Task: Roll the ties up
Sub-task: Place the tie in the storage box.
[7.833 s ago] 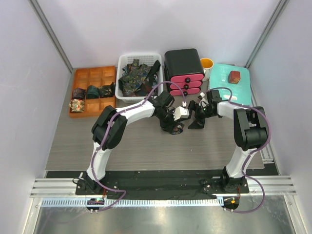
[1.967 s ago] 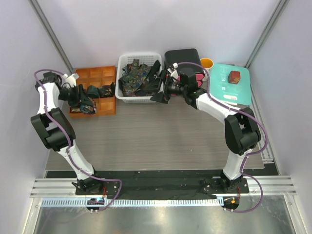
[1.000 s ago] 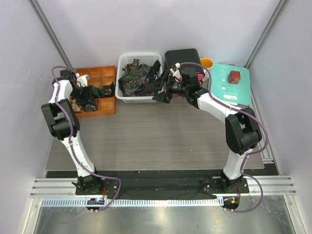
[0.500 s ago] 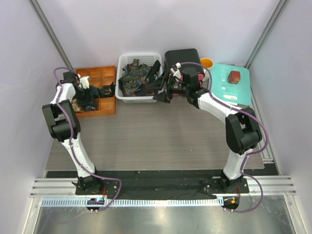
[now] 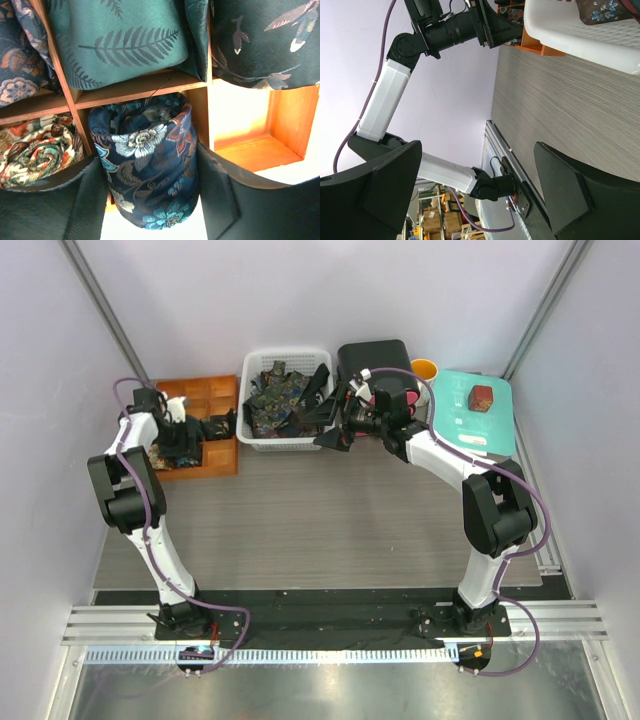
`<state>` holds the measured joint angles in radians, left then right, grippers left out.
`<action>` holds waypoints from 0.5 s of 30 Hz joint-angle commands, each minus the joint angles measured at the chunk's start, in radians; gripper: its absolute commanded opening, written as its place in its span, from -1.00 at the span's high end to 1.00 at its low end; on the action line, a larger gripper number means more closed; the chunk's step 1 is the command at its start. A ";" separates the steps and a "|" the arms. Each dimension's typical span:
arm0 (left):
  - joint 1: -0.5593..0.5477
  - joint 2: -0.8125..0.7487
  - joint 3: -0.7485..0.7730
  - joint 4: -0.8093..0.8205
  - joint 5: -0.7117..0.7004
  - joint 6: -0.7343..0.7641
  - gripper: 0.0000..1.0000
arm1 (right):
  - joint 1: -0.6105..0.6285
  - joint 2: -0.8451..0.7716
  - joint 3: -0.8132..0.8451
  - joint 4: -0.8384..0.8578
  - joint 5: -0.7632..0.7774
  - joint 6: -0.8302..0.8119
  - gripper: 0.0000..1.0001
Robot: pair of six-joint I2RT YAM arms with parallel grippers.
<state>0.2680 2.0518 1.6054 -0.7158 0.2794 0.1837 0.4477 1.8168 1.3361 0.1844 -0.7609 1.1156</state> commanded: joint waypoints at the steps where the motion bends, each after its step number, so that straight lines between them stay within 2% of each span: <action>1: -0.004 -0.078 0.001 -0.017 -0.029 0.002 -0.35 | -0.004 -0.014 0.012 0.038 -0.015 0.015 -1.00; 8: -0.006 -0.087 0.037 -0.045 -0.029 0.003 -0.51 | -0.004 -0.016 0.011 0.043 -0.015 0.021 -1.00; 15: -0.013 -0.116 0.074 -0.062 -0.042 0.005 -0.58 | -0.006 -0.020 0.006 0.047 -0.017 0.018 -1.00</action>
<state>0.2615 2.0048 1.6272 -0.7616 0.2504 0.1844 0.4473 1.8168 1.3361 0.1867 -0.7612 1.1275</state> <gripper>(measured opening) 0.782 0.996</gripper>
